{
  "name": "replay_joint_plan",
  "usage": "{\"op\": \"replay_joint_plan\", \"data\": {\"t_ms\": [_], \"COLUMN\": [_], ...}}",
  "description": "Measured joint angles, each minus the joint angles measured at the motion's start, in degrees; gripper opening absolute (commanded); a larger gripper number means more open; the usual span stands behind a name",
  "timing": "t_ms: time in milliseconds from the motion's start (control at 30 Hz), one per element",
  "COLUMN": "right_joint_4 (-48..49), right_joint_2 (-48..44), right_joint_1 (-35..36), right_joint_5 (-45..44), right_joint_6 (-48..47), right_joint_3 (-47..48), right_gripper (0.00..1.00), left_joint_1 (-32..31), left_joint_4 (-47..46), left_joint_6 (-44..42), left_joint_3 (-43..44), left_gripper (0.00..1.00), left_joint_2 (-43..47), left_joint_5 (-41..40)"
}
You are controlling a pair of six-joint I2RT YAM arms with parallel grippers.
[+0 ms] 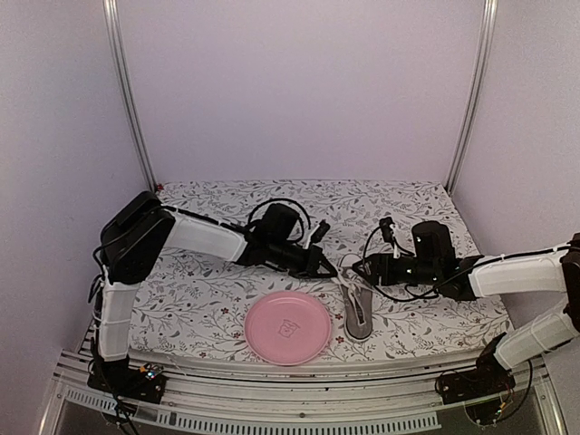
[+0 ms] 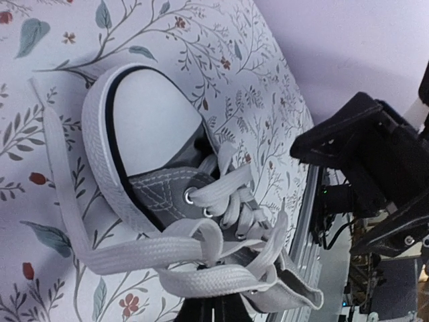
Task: Tie the shoes
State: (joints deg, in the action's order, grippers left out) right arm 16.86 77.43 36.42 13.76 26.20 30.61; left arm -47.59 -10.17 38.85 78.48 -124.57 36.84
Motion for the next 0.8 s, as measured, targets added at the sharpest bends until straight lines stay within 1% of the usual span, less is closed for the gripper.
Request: {"op": "replay_joint_plan", "data": {"t_ms": [133, 233, 367, 567, 700, 800], "right_joint_4": [-2.0, -4.2, -6.4, -7.4, -8.6, -9.8], "right_joint_2": [-0.3, -0.1, 1.8, 4.5, 7.1, 10.2], "right_joint_1": [-0.1, -0.1, -0.1, -0.1, -0.1, -0.1], "right_joint_5": [-1.2, -1.5, -1.4, -0.8, -0.1, 0.2], "right_joint_6": [-0.8, -1.0, -1.4, -2.3, -3.5, -4.6], "right_joint_3": [0.0, 0.6, 3.3, 6.1, 9.0, 12.3], "right_gripper": [0.74, 0.75, 0.75, 0.75, 0.7, 0.64], "left_joint_1": [0.0, 0.0, 0.0, 0.0, -0.2, -0.4], "left_joint_4": [13.4, 21.2, 29.1, 39.0, 43.3, 45.2], "left_joint_6": [-10.0, -16.6, -24.2, -33.3, -37.1, -38.5], "left_joint_3": [5.1, 6.6, 7.0, 8.2, 9.6, 10.3], "left_gripper": [0.0, 0.0, 0.0, 0.0, 0.0, 0.0], "left_joint_2": [1.1, 2.2, 3.1, 4.2, 4.9, 5.1], "left_joint_5": [-1.2, -1.5, -1.4, -1.8, -2.8, -3.4]}}
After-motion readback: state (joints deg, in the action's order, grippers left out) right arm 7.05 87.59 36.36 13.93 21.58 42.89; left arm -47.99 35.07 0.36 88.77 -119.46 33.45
